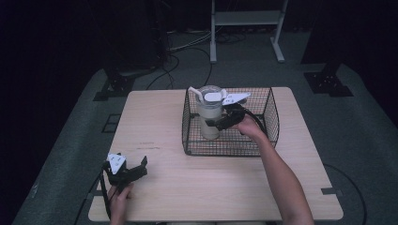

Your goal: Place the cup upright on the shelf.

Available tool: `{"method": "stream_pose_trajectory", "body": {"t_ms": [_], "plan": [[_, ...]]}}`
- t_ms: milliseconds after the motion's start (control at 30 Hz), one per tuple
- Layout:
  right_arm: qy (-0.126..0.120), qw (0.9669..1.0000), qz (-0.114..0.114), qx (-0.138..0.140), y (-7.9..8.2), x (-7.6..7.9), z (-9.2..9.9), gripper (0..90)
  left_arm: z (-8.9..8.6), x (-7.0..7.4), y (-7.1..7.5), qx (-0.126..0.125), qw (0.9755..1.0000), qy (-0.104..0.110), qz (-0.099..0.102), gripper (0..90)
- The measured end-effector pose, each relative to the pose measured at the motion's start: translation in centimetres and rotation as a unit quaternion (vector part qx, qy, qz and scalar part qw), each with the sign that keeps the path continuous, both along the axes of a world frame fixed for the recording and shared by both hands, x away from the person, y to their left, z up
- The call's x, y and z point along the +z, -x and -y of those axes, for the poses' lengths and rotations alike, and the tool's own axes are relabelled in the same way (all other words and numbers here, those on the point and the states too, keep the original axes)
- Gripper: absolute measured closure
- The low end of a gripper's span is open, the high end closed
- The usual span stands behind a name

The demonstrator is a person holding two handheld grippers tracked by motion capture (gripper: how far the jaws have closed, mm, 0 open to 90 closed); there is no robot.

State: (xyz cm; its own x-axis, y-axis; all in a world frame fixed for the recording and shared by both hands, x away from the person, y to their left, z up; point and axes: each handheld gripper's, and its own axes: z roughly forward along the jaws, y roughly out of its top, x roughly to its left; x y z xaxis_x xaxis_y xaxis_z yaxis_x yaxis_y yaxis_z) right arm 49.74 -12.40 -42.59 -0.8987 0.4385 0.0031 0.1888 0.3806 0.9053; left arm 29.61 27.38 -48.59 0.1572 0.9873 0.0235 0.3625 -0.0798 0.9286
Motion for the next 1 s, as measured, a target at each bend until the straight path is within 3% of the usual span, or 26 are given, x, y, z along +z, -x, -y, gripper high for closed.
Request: {"method": "stream_pose_trajectory", "body": {"t_ms": [667, 1000], "plan": [[0.022, 0.9997, -0.012, -0.005, 0.6, 0.6, 0.8, 7.8, 0.0, 0.0, 0.0, 0.0, 1.0, 0.0, 0.0, 0.0], [0.016, 0.9996, -0.015, -0.016, 1.2, 1.3, 1.9, 8.1, 0.1, 0.0, 0.0, -0.002, 1.0, -0.001, 0.001, 0.0]]}}
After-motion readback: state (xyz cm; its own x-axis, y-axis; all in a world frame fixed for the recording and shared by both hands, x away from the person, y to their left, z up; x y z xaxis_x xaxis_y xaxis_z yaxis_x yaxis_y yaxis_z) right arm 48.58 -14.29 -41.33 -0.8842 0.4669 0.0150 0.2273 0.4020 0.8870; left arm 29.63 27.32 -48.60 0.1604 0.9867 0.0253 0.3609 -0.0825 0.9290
